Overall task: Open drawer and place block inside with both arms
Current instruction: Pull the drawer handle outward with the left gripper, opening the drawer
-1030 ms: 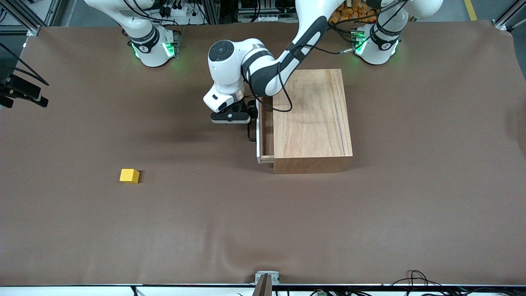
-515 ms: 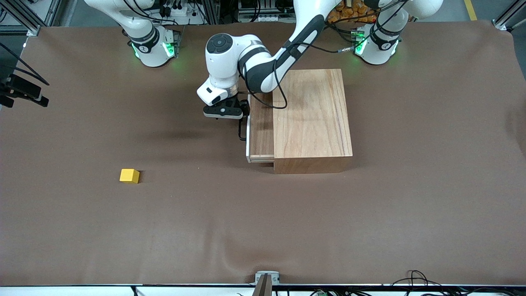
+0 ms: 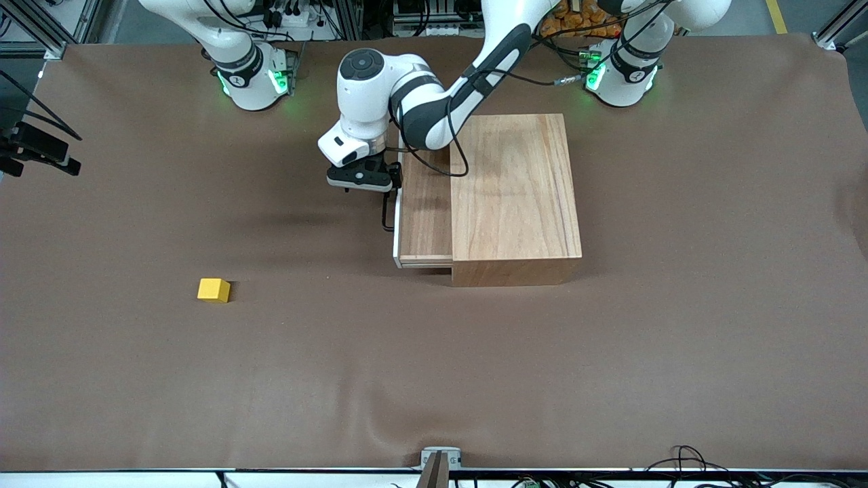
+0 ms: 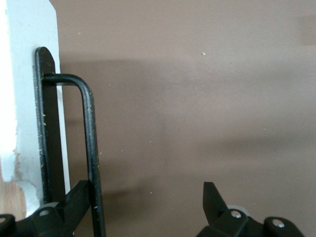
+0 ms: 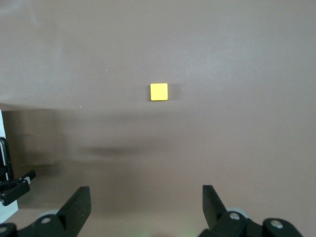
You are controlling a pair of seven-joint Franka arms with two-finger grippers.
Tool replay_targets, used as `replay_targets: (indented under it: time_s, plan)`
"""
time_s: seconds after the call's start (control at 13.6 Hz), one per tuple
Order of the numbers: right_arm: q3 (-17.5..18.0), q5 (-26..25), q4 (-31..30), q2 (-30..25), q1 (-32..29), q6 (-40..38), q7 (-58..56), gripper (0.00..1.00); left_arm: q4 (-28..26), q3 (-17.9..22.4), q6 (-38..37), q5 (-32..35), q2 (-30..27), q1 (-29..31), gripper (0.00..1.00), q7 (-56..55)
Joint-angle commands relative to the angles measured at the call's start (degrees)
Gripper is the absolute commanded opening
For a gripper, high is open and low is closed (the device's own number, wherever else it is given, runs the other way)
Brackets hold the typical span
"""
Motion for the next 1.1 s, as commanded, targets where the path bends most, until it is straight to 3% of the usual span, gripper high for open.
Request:
replay_targets:
  time_s: [0.0,0.44,0.66,1.03]
  plan:
    - [-0.24,0.61,0.47,-0.29,0.38,-0.66,-0.27,1.00,1.49,-0.36,2.50,0.39,0.81,-0.51,1.00,0.77]
    - [-0.51,0.61,0.21,1.28,-0.59,-0.75,-0.18,1.00,1.57,-0.36,5.15,0.39,0.72,-1.65,1.00,0.42]
    - [-0.51,0.34,0.38,3.04,-0.77,-0.49,-0.19,1.00,1.57,-0.89,3.75,-1.26,-2.25,-1.56,1.00,-0.02]
    - [-0.51,0.34,0.21,9.53,-0.94,-0.75,-0.10,1.00,1.23,-0.27,-6.96,-4.44,-11.74,2.38,1.00,0.33]
